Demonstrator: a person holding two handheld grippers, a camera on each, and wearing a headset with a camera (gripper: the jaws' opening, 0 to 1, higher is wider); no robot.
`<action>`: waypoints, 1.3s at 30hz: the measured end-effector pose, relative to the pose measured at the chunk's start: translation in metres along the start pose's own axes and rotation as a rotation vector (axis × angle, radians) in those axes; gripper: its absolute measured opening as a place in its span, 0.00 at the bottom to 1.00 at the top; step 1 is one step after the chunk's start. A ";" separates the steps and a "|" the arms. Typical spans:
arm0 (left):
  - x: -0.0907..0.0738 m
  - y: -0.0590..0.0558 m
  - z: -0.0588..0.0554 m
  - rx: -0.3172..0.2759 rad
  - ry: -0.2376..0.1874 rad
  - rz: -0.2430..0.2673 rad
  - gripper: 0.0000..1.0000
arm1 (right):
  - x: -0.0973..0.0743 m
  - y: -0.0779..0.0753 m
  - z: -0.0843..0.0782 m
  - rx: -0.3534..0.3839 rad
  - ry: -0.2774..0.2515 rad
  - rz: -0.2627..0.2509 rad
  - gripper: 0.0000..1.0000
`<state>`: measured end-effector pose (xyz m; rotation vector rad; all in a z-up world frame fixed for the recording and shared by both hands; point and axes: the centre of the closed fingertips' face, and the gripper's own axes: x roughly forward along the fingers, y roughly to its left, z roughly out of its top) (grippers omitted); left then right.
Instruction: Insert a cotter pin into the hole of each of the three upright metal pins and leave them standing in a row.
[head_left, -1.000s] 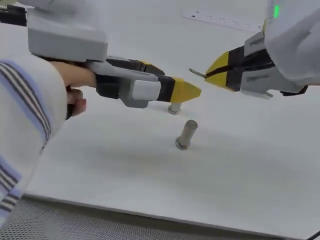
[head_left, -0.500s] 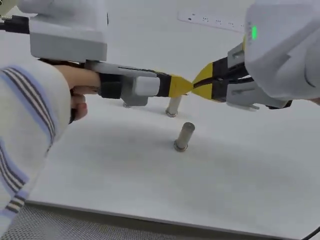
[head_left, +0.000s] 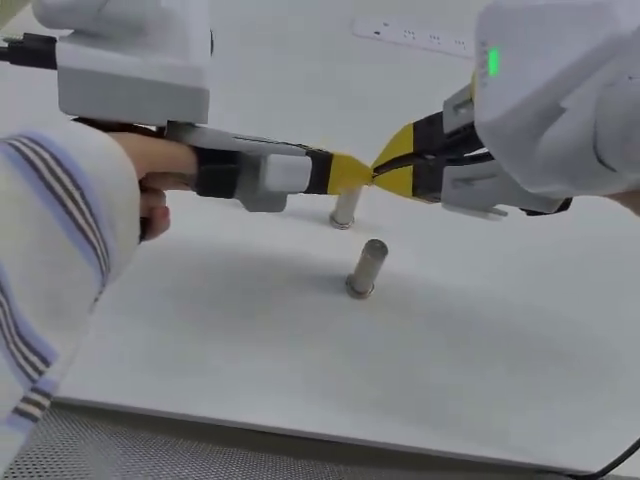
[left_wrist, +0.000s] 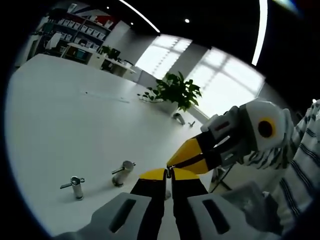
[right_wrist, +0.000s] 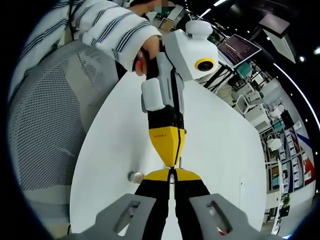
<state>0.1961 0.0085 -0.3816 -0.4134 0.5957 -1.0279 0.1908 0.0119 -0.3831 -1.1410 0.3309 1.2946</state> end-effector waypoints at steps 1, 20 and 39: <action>0.000 0.000 0.000 0.003 0.000 -0.002 0.00 | 0.000 0.000 0.000 0.001 0.000 0.000 0.00; 0.000 -0.002 -0.005 0.039 0.023 0.012 0.00 | 0.000 0.006 -0.001 0.026 -0.009 0.001 0.00; -0.015 -0.016 -0.005 0.467 0.090 0.009 0.00 | -0.005 0.021 -0.014 0.271 -0.076 0.043 0.12</action>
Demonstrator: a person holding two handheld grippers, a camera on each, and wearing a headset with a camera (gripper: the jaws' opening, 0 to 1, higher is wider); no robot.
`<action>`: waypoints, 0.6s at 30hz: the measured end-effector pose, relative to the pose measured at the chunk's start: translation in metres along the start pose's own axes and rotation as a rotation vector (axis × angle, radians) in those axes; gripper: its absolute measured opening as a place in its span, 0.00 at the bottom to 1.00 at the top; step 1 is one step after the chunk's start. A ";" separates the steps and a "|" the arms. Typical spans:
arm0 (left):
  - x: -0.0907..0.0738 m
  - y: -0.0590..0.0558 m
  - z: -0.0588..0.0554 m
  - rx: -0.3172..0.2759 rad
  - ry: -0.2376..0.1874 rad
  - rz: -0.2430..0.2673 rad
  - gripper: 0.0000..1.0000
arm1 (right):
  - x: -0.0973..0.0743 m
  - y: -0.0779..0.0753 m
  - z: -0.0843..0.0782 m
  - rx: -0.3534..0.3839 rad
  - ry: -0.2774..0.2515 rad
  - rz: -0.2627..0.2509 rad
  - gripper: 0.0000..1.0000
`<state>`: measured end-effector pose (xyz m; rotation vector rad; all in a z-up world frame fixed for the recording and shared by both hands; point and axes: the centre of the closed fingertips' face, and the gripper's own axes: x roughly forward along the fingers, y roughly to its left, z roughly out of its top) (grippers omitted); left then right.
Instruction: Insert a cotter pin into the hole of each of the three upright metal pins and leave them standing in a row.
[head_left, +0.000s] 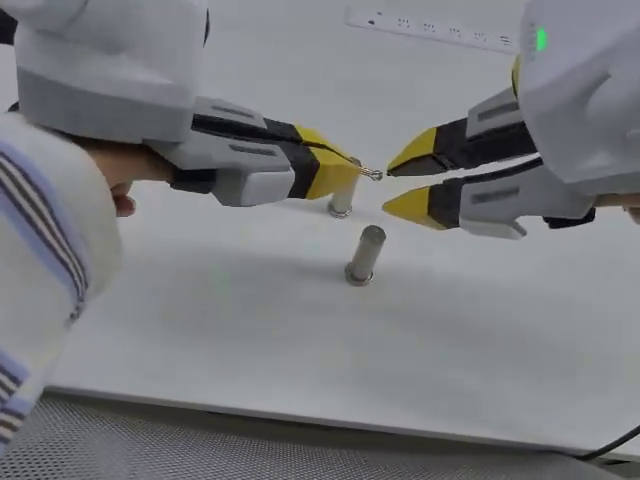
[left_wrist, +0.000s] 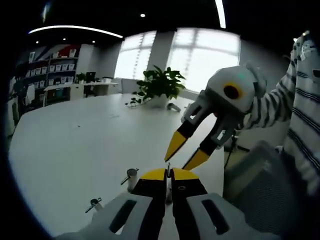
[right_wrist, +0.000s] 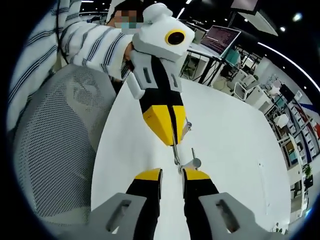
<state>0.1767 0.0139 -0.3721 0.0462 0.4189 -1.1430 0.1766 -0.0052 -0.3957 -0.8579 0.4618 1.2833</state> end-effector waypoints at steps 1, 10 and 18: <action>0.000 -0.002 0.000 0.021 0.008 -0.007 0.00 | 0.000 0.001 0.000 0.014 -0.007 0.003 0.12; 0.005 -0.023 0.006 0.142 -0.005 -0.088 0.00 | -0.003 0.007 0.006 0.090 -0.054 0.019 0.11; 0.006 -0.029 0.003 0.199 0.013 -0.125 0.00 | -0.005 0.011 0.004 0.100 -0.054 0.032 0.09</action>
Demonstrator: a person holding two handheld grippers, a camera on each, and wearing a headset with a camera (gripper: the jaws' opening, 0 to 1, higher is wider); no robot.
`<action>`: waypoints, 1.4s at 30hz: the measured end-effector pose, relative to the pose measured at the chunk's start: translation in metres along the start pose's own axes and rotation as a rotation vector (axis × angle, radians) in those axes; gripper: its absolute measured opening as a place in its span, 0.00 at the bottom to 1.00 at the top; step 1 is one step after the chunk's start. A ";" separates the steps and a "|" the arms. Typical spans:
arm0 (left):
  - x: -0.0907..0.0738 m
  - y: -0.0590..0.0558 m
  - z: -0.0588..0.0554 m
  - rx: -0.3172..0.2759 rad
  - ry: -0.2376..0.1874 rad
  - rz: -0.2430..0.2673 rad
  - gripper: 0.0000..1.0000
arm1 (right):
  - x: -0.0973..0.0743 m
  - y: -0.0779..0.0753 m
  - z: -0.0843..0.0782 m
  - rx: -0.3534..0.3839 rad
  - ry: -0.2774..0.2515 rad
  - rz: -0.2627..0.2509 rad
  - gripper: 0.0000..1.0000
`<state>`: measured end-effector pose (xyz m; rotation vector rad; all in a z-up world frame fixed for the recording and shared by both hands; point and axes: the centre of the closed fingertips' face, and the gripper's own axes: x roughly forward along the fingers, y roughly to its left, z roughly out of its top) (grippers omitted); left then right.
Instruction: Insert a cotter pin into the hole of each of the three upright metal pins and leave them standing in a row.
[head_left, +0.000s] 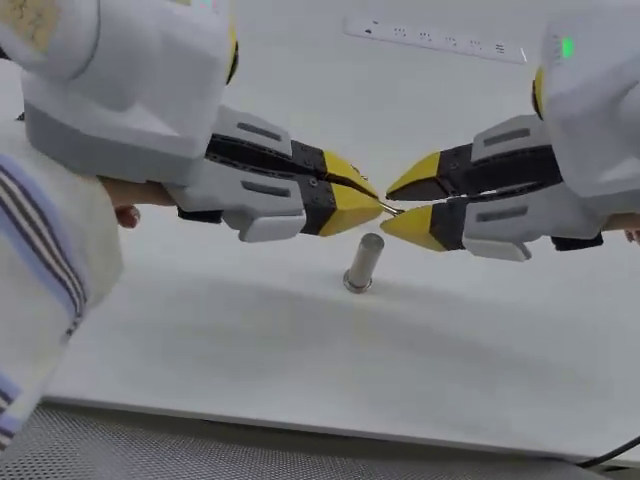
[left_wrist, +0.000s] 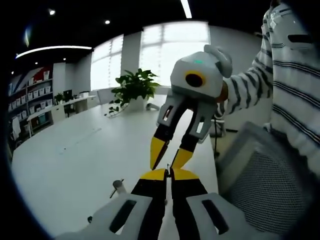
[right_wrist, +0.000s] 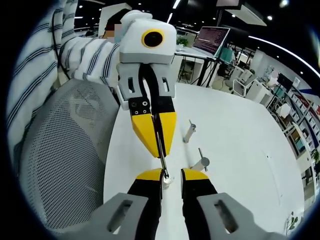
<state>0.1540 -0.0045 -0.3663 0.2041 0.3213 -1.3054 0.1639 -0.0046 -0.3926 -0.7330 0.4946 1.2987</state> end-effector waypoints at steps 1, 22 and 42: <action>0.000 -0.001 0.000 0.010 0.005 -0.004 0.00 | 0.000 0.001 0.000 0.000 0.000 0.002 0.08; 0.003 -0.015 -0.018 0.165 0.139 -0.073 0.00 | 0.001 0.022 -0.003 -0.017 0.007 0.081 0.00; 0.011 0.006 -0.044 0.126 0.210 -0.016 0.18 | -0.008 0.029 -0.035 0.096 0.018 0.065 0.00</action>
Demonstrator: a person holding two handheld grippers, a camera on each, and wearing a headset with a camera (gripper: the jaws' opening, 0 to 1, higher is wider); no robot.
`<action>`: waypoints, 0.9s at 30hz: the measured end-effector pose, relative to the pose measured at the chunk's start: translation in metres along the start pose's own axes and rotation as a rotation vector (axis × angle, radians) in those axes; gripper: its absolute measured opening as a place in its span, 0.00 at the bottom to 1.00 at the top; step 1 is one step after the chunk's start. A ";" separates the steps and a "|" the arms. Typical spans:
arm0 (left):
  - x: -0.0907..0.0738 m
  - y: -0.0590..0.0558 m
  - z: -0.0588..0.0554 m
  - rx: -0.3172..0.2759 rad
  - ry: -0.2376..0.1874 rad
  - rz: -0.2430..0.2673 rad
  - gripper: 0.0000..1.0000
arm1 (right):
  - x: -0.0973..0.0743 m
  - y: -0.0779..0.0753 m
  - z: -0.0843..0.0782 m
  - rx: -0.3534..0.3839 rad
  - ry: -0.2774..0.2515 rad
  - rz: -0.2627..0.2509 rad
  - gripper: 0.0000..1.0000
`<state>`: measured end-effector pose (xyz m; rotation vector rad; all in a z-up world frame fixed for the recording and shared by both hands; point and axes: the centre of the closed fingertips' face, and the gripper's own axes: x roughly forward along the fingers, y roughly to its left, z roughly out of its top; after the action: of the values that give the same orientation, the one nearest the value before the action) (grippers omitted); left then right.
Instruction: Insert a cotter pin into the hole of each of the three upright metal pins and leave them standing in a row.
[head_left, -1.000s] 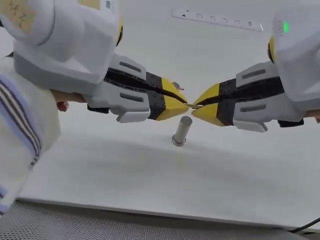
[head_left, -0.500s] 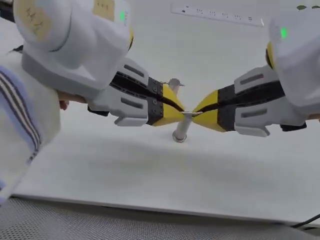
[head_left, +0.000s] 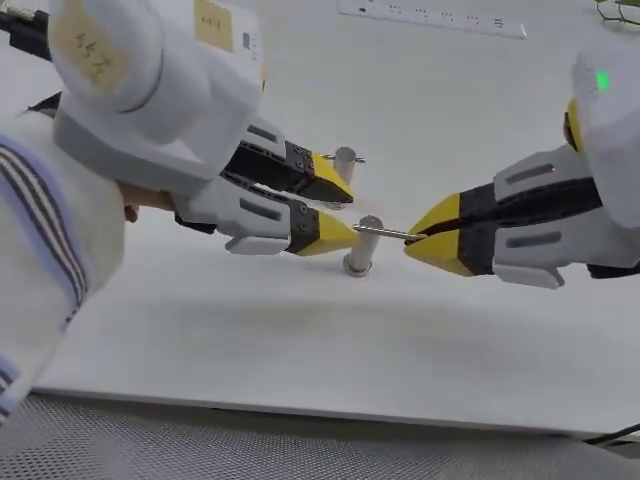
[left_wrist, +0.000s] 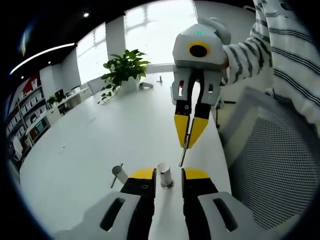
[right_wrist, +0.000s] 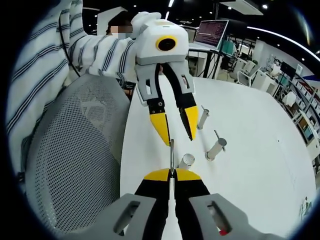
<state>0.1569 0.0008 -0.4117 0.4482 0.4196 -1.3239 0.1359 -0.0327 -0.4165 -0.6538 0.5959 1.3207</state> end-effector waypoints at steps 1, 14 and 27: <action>0.001 0.001 -0.001 -0.001 0.005 0.000 0.19 | -0.001 -0.001 -0.002 0.009 0.000 -0.005 0.00; 0.023 0.005 -0.008 -0.013 0.053 -0.028 0.19 | 0.000 -0.016 -0.030 0.073 0.021 -0.056 0.00; 0.032 -0.001 -0.007 -0.007 0.093 -0.047 0.14 | 0.009 -0.020 -0.041 0.078 0.023 -0.038 0.00</action>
<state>0.1620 -0.0221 -0.4351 0.4983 0.5148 -1.3505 0.1560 -0.0594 -0.4493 -0.6149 0.6474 1.2498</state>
